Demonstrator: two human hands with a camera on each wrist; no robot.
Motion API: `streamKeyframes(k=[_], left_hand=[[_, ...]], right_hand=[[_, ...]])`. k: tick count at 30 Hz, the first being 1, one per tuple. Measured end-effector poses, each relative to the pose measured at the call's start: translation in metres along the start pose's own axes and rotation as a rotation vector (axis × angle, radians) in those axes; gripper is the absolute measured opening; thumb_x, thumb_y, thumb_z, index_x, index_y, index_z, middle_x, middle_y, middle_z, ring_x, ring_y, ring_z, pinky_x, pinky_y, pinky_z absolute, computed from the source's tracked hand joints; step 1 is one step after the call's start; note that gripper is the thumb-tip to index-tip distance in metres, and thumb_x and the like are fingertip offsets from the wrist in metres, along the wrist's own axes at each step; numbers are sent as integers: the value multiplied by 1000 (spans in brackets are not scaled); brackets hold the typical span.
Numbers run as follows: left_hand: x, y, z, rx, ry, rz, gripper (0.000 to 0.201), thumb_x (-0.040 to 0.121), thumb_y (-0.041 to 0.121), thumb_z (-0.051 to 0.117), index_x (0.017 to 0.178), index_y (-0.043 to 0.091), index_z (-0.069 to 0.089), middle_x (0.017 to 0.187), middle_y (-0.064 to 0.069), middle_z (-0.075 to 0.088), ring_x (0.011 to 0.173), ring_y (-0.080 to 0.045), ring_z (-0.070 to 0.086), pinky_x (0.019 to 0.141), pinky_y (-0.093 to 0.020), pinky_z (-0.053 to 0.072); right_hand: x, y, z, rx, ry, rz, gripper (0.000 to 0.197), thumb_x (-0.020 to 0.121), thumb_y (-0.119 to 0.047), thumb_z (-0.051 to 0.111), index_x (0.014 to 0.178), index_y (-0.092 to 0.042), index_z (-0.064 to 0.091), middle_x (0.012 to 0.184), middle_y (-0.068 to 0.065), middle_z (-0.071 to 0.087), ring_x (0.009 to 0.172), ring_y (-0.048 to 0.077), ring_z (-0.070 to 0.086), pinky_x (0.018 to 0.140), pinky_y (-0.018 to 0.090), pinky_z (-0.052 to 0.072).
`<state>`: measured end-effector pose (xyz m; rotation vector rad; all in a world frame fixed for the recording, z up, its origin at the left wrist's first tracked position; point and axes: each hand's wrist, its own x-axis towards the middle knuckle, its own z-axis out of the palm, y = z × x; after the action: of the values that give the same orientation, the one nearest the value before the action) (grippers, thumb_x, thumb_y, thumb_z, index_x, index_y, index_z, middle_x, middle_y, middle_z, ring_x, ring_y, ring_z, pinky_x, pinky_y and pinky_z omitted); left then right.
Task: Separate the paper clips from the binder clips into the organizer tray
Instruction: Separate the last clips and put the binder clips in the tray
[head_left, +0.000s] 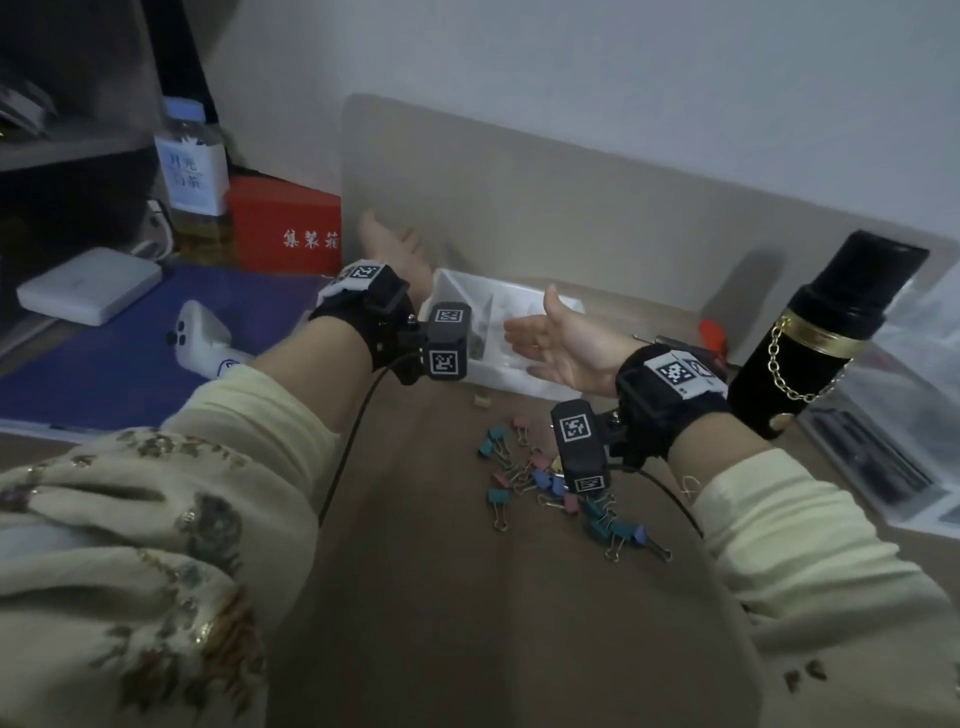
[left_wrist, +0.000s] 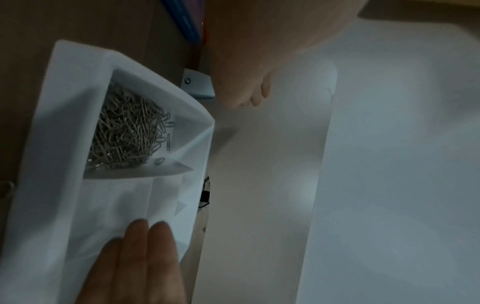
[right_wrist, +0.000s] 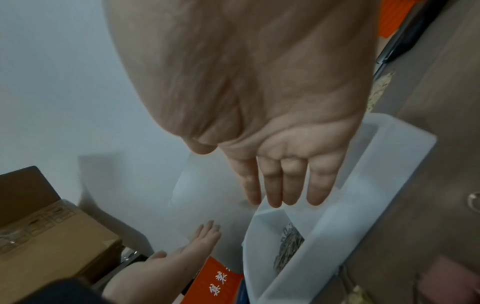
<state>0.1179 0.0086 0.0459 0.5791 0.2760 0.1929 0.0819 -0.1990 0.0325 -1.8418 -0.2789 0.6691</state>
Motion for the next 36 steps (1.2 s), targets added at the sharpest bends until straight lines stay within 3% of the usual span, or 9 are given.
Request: streamKeyframes(k=[4, 7, 9, 11, 16, 20, 24, 32, 36], left_hand=[[-1, 5, -11, 28, -21, 40, 65, 99, 49, 18, 143, 4, 38, 149, -11, 38, 140, -24, 30, 113, -34, 21], [-4, 3, -17, 101, 52, 2, 54, 99, 47, 26, 115, 6, 56, 122, -12, 60, 112, -25, 56, 83, -33, 43], [-11, -2, -19, 182, 94, -53, 47, 98, 46, 31, 94, 7, 57, 99, -11, 63, 86, -24, 60, 68, -31, 44], [-20, -9, -23, 272, 109, -101, 44, 98, 41, 31, 82, 7, 55, 87, -9, 63, 75, -22, 58, 63, -30, 44], [-32, -27, -30, 324, 115, -154, 40, 99, 33, 28, 74, 11, 50, 78, -6, 59, 69, -21, 54, 59, -28, 41], [-39, -35, -32, 335, 108, -175, 38, 100, 33, 28, 81, 9, 51, 80, -7, 58, 71, -21, 55, 61, -29, 43], [-42, -33, -35, 346, 99, -188, 37, 100, 33, 28, 84, 10, 52, 81, -7, 59, 71, -20, 55, 63, -29, 44], [-38, -20, -41, 357, 103, -177, 37, 99, 32, 30, 77, 10, 50, 80, -6, 58, 71, -20, 54, 64, -28, 43], [-31, -14, -41, 347, 91, -178, 37, 98, 33, 33, 74, 11, 50, 79, -6, 58, 72, -20, 54, 66, -29, 45]], right_hand=[[5, 6, -7, -10, 44, 30, 74, 97, -55, 4, 142, -7, 38, 150, 10, 37, 139, 22, 34, 113, 38, 30], [0, 3, -4, -166, 60, 52, 51, 103, -40, 24, 126, -4, 52, 135, 16, 54, 105, 21, 59, 84, 30, 48], [-5, 2, -2, -402, 49, 84, 32, 100, -20, 43, 123, -2, 56, 122, 16, 62, 88, 19, 62, 64, 21, 46], [-5, 6, -1, -664, 26, 84, 29, 93, -7, 54, 121, -6, 61, 101, 0, 67, 79, 13, 61, 56, 14, 45], [2, 16, 17, -1109, 15, 80, 28, 79, -12, 71, 106, -16, 71, 107, 0, 69, 98, 15, 60, 94, 30, 48], [10, 18, 28, -1241, 87, 46, 32, 75, -11, 75, 107, -13, 71, 106, 2, 69, 101, 21, 61, 91, 32, 50], [11, 17, 34, -1379, 82, 61, 21, 83, -8, 63, 104, -4, 65, 92, 8, 60, 97, 26, 60, 74, 27, 48], [15, -4, 23, -1239, 5, 98, 19, 86, -6, 51, 97, -10, 65, 105, 5, 62, 102, 21, 57, 89, 33, 46], [29, -42, 16, -1056, 88, -36, 17, 90, -6, 51, 88, -13, 66, 88, 1, 65, 79, 9, 57, 93, 31, 42]])
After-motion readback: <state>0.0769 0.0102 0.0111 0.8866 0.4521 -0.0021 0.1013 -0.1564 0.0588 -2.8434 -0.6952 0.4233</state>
